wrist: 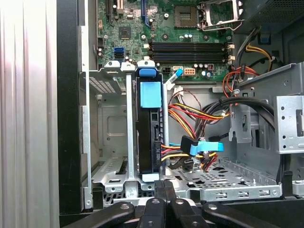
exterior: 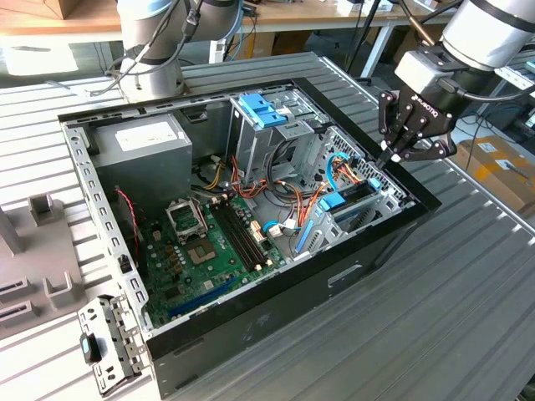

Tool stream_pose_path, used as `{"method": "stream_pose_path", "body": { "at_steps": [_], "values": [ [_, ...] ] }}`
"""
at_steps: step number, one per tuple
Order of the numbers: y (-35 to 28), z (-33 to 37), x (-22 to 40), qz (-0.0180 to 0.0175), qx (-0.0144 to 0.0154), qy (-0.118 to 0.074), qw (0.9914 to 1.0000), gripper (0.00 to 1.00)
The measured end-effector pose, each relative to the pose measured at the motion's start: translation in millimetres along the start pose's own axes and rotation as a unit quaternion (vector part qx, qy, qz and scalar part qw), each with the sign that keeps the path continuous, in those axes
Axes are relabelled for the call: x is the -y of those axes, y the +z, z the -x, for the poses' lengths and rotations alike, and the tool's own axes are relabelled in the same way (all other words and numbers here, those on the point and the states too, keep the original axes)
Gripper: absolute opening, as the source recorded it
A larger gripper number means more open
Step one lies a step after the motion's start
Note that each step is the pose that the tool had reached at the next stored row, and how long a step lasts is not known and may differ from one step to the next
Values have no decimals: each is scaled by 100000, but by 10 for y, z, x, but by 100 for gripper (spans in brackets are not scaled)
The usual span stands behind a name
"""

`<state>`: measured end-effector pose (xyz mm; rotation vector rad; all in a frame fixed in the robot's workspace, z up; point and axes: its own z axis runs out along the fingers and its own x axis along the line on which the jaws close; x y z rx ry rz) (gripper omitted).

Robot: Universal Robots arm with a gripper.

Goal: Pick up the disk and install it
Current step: 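Insert the second disk wire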

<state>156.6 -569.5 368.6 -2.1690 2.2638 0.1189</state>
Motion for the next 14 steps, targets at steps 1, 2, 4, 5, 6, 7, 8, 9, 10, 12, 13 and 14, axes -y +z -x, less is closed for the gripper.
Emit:
{"method": "stream_pose_path", "body": {
  "at_steps": [1,2,4,5,6,7,8,9,10,12,13,14],
  "values": [
    [0,0,0,-1,-1,3,100000,11],
    [0,0,0,1,0,3,100000,11],
    [0,0,0,0,0,2,100000,11],
    [0,0,0,0,0,3,100000,17],
    [0,0,1,-1,0,2,100000,24],
    [0,0,1,1,-1,3,100000,29],
    [0,0,1,0,1,3,100000,36],
    [0,0,1,1,1,3,100000,36],
    [0,0,1,-1,-2,2,100000,36],
    [-5,0,1,-1,-8,1,100000,36],
    [-18,1,0,-1,-5,5,100000,36],
    [-56,3,-2,0,2,3,100000,36]
  ]
}}
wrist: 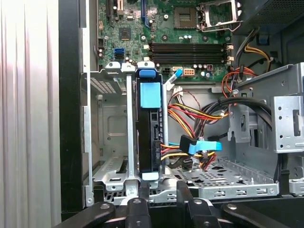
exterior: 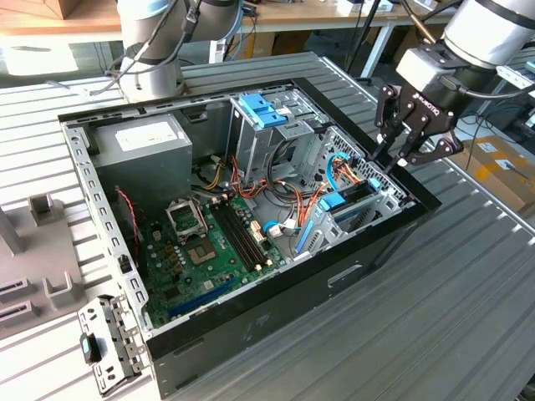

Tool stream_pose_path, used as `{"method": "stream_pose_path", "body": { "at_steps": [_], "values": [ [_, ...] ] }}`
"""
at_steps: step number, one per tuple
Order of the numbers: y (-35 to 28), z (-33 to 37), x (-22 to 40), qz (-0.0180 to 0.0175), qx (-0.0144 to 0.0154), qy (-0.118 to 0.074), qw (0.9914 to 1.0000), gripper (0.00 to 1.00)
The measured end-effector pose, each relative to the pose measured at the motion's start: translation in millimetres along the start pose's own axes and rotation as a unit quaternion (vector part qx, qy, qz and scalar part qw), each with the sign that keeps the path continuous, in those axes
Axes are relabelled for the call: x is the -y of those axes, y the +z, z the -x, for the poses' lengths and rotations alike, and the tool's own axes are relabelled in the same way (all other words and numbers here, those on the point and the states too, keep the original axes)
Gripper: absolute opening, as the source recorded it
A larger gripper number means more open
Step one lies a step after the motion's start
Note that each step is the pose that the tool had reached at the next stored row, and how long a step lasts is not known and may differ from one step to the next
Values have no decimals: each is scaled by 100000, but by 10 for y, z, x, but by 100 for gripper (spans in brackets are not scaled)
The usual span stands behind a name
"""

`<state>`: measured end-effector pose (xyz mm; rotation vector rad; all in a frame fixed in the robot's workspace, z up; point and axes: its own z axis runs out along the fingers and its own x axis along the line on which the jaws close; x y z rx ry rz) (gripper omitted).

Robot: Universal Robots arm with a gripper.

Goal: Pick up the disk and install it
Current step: 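Insert the second disk wire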

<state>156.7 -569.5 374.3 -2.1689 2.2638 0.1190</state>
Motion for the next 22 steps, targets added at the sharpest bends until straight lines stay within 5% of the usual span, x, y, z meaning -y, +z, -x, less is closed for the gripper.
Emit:
{"method": "stream_pose_path", "body": {
  "at_steps": [2,5,8,12,17,22],
  "values": [
    [-58,3,-3,-1,-3,-1,100000,36],
    [-57,1,-62,15,370,-19,99999,36],
    [-47,-2,-220,38,931,-42,99996,36],
    [-27,61,-295,46,1096,-53,99994,36],
    [9,158,-325,54,1214,-67,99993,36],
    [10,175,-305,58,1213,-118,99993,36]
  ]
}}
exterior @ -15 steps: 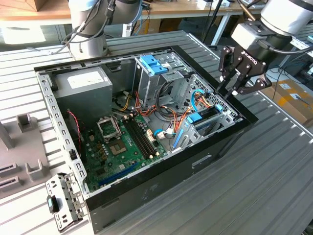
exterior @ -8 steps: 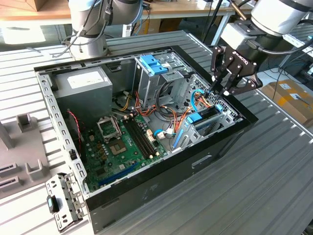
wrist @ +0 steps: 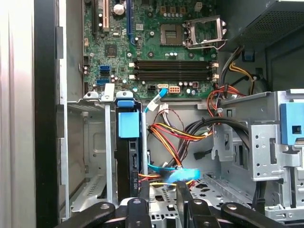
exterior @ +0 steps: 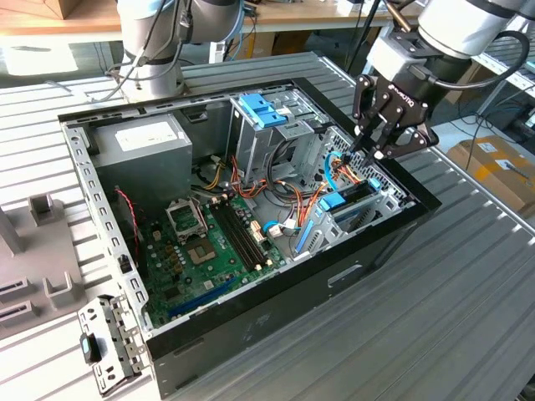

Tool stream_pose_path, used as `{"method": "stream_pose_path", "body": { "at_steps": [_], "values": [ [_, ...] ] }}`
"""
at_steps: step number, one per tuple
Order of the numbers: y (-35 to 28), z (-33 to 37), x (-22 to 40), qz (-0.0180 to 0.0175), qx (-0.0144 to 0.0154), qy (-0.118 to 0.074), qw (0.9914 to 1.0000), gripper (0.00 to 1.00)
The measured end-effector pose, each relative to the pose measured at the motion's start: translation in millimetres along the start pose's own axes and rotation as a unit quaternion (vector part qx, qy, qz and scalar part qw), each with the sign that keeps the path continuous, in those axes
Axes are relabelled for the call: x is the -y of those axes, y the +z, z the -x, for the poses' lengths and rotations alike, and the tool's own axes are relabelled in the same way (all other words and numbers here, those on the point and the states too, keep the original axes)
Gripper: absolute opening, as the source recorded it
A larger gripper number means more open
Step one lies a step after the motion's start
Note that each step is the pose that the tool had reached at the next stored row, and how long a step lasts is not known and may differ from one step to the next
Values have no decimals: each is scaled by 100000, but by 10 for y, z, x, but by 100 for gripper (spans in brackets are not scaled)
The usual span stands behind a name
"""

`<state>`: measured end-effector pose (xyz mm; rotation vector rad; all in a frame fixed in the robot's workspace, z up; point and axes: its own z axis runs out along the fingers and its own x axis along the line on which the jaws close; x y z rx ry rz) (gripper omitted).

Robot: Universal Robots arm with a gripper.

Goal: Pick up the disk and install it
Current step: 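Insert the second disk wire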

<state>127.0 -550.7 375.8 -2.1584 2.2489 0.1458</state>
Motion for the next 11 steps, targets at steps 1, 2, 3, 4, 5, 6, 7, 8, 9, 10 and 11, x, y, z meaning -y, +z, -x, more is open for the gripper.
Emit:
{"method": "stream_pose_path", "body": {
  "at_steps": [1,2,3,4,5,6,7,8,9,10,11],
  "values": [
    [1,7,0,-1,0,1,100000,36],
    [2,8,0,1,1,0,100000,36],
    [5,9,0,-1,2,-7,100000,36],
    [9,9,0,0,-2,-9,100000,36],
    [18,8,-3,-3,-32,-2,100000,36],
    [26,7,-6,-3,-43,1,100000,36],
    [48,4,-25,-2,-41,-2,100000,36],
    [64,2,-43,-4,-34,0,100000,36],
    [73,1,-55,-1,-29,1,100000,36],
    [82,-1,-67,-3,-25,0,100000,36],
    [88,-1,-76,-2,-30,0,100000,36]
  ]
}}
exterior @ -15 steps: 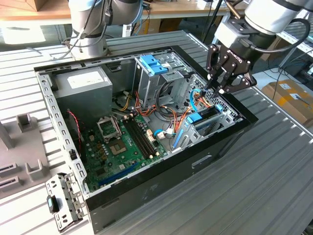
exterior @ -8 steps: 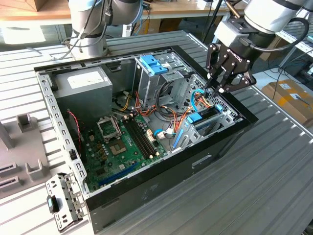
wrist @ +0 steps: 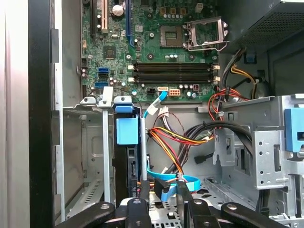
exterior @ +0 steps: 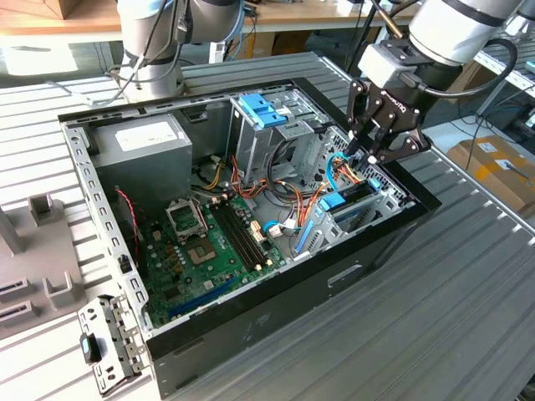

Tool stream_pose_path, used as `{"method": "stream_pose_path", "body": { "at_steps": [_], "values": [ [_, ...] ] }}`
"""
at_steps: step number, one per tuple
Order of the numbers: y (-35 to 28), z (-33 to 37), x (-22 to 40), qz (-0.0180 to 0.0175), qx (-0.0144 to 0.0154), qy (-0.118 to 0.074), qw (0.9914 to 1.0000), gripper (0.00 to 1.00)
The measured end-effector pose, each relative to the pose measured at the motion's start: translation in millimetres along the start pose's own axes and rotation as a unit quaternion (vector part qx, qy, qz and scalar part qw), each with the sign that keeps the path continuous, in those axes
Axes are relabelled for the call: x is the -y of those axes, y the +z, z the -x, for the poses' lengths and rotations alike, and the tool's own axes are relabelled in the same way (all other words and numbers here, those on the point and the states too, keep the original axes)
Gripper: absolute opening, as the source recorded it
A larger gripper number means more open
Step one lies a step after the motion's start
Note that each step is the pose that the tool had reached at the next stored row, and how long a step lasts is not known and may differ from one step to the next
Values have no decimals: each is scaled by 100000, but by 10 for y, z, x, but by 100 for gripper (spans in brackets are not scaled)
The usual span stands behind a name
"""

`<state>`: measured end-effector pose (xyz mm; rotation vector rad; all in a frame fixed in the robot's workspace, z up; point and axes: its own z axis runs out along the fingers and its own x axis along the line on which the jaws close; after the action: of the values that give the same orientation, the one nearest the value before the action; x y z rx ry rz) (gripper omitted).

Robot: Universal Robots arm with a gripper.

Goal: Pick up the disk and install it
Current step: 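Insert the second disk wire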

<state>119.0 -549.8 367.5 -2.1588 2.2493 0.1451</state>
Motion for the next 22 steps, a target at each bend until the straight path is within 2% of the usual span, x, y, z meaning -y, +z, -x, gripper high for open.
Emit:
{"method": "stream_pose_path", "body": {
  "at_steps": [7,10,18,20,22],
  "values": [
    [14,-1,-2,0,-7,-2,100000,35],
    [16,-1,-2,0,-9,-2,100000,16],
    [23,-7,-4,-2,-1,1,100000,16],
    [18,-85,-36,-2,-28,2,100000,16],
    [30,-136,-73,-1,-20,1,100000,16]
  ]
}}
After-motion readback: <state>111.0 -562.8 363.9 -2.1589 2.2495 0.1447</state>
